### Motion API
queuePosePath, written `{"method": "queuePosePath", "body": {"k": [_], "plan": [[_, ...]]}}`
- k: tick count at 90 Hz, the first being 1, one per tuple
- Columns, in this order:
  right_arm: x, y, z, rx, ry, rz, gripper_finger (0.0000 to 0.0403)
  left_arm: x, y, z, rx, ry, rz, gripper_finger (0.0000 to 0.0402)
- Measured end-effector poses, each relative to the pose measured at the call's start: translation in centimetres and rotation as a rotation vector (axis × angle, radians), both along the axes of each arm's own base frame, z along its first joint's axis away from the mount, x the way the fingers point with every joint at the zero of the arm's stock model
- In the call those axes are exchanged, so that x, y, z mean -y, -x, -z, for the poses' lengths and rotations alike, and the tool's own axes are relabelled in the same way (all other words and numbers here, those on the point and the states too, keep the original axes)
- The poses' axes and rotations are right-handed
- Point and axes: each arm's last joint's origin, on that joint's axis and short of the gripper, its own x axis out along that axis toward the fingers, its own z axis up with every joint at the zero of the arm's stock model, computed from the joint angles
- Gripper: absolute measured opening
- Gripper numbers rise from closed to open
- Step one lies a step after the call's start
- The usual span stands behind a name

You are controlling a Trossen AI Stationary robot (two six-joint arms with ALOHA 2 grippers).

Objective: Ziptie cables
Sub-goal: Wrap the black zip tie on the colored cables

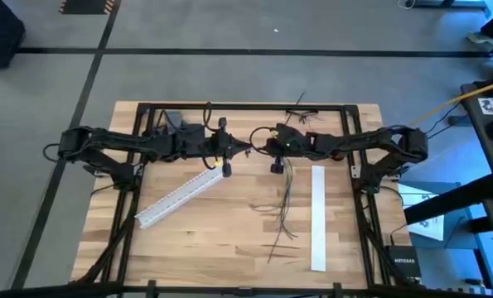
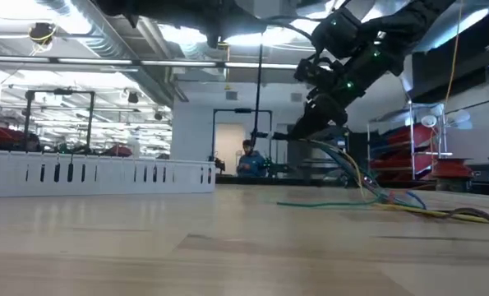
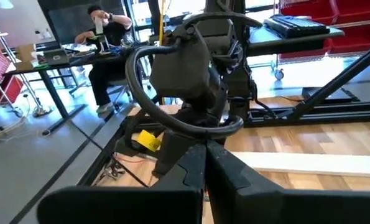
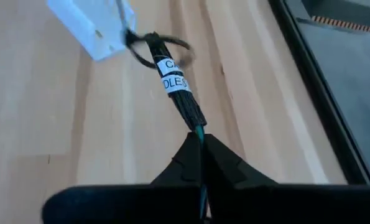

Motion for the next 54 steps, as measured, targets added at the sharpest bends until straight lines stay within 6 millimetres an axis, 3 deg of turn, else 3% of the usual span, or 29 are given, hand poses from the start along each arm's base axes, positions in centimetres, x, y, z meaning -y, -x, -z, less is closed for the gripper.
{"method": "queuePosePath", "body": {"k": [30,40,54], "plan": [[-0.7,-1.8,1.0,0.106,-0.039,-0.081,0.0,0.5,-0.7,0.4,0.029,0.0,0.019,0.0],[-1.2,-2.0,0.9,0.118,-0.039,-0.096,0.0,0.4,-1.3,1.2,0.011,-0.006,0.021,0.0],[-1.6,-2.1,0.9,0.128,-0.049,-0.125,0.0,0.3,-1.6,0.8,0.081,-0.029,0.019,0.0]]}}
